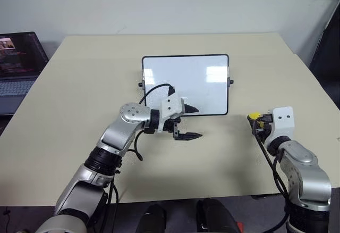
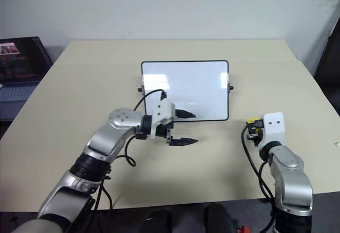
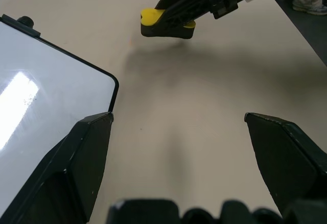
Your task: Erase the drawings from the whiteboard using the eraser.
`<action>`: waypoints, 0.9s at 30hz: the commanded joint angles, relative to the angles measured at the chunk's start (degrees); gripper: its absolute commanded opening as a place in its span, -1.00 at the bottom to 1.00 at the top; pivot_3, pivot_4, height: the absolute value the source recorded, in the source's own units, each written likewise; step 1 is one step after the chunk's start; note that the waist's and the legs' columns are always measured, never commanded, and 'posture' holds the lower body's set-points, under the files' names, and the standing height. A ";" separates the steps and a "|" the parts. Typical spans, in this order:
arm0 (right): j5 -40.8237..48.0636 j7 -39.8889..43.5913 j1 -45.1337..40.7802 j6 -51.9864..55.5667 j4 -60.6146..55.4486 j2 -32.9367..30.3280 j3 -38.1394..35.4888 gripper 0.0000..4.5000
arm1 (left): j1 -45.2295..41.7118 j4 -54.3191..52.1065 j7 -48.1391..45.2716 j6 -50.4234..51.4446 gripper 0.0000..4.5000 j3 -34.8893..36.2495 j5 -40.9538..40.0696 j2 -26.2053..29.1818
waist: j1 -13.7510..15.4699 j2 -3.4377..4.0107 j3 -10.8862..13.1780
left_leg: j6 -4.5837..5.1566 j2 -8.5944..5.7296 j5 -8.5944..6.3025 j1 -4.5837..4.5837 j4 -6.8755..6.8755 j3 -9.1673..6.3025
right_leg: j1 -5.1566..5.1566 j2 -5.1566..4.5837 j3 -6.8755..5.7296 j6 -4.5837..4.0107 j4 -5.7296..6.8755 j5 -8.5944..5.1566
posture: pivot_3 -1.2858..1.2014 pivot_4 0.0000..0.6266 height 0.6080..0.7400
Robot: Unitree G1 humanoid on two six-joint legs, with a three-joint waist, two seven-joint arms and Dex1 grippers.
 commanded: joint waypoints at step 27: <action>4.37 -4.32 4.05 -22.92 -3.33 3.84 6.20 0.99 | 21.60 -18.70 28.49 9.40 1.00 22.81 -2.13 -4.05 | -0.31 0.02 -0.01 | 0.03 0.10 -0.03 0.36 0.02 0.12 | 0.13 -0.13 0.17 0.04 0.31 -0.05 | 0.03 -0.52 1.00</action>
